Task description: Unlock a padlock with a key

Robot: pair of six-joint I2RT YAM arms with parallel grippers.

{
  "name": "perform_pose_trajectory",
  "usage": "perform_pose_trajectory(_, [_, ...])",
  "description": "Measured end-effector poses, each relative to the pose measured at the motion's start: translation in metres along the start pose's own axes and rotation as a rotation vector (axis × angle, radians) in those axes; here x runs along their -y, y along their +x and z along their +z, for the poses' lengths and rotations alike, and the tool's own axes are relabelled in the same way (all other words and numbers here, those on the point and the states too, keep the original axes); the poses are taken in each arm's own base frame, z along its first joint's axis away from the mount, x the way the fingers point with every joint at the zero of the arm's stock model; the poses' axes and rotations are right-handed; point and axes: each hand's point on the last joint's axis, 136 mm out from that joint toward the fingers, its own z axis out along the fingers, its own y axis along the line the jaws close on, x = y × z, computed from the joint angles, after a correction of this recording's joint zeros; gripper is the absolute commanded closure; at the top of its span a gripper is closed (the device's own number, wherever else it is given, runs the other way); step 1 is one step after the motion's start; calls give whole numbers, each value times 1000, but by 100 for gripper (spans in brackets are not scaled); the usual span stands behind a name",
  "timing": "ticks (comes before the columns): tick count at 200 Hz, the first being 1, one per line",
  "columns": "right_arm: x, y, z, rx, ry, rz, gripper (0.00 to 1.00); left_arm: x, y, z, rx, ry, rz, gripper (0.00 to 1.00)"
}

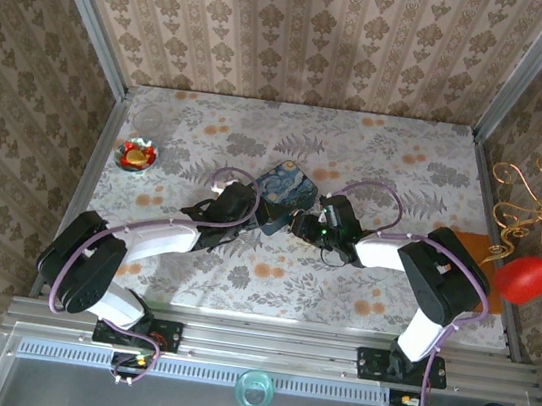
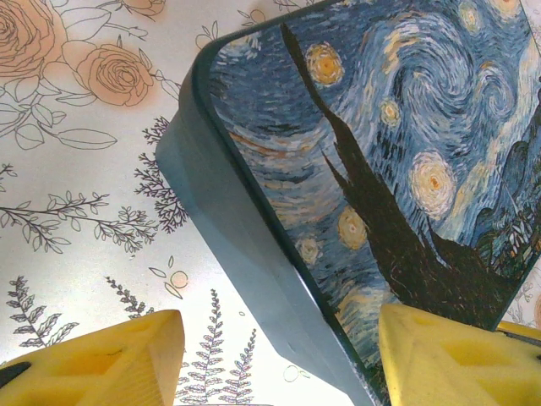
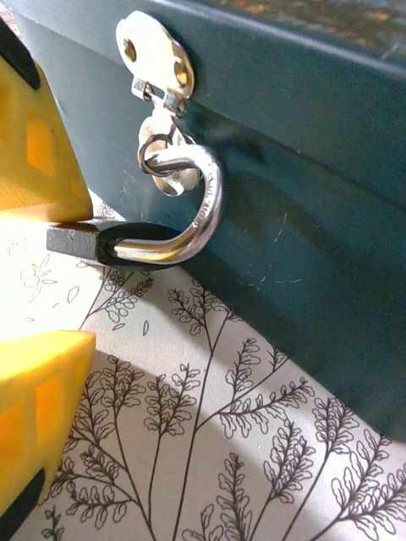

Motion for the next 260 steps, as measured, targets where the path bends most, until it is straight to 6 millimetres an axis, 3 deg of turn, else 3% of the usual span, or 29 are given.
perform_pose_trajectory(42, [-5,1,6,-6,-19,10,73,0,0,0,0,0,0,39])
perform_pose_trajectory(94, [-9,4,8,-4,-31,32,94,-1,-1,0,4,-5,1,39])
perform_pose_trajectory(157, [-11,3,-6,29,-37,78,97,0,-1,0,3,-7,2,39])
perform_pose_trajectory(260, [-25,-8,-1,14,-149,300,99,5,3,0,8,-17,23,39])
